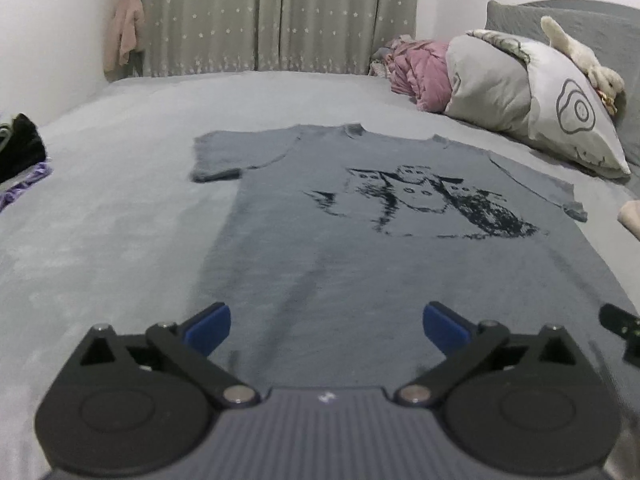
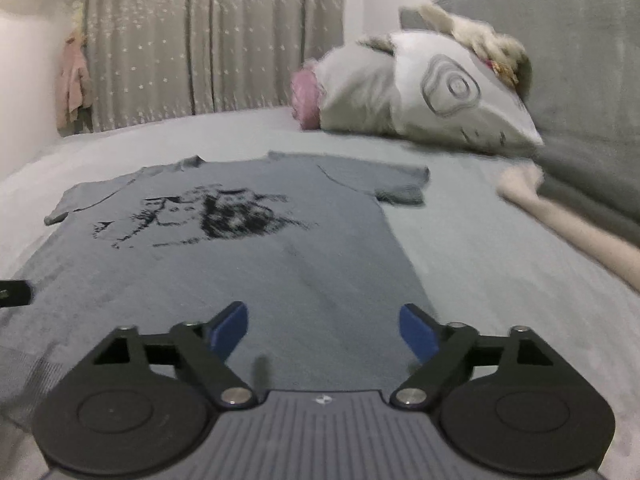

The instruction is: Fold clothes

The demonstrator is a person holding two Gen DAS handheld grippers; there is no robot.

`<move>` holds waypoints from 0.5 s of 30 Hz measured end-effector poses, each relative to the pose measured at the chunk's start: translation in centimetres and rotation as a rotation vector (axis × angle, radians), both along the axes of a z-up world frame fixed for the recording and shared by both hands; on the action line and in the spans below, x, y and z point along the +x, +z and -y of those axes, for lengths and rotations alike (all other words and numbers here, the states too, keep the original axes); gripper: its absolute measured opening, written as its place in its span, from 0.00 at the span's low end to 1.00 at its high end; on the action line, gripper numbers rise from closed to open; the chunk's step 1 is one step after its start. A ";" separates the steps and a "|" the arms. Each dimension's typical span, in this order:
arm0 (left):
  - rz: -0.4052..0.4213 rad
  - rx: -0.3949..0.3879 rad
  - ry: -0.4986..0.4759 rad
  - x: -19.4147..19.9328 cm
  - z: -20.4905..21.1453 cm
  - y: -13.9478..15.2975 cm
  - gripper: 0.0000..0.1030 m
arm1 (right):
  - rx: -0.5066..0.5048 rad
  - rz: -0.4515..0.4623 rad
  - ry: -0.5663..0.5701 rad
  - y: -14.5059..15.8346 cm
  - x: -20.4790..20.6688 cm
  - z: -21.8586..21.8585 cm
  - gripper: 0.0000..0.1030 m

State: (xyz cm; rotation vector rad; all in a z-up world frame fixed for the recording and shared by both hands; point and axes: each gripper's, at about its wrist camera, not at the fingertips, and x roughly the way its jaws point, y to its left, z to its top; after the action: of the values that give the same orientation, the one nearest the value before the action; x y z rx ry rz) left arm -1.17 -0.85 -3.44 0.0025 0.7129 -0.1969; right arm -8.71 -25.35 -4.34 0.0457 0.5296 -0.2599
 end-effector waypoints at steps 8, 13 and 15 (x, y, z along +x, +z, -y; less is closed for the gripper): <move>-0.039 0.096 -0.035 0.7 2.1 -1.9 1.00 | 0.036 -0.045 0.022 -0.8 2.5 -1.9 0.92; -0.101 0.148 -0.028 1.0 3.2 -1.9 1.00 | 0.120 -0.119 -0.006 -0.9 3.6 -1.4 0.95; -0.121 0.150 -0.020 1.4 3.1 -1.9 1.00 | 0.166 -0.153 -0.030 -1.0 3.9 -0.9 0.95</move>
State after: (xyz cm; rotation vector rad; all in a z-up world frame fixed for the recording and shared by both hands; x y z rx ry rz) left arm 0.23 -3.98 -5.38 0.1420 0.8469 -0.1633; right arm -4.76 -24.40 -5.35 0.1965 0.7027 -0.2490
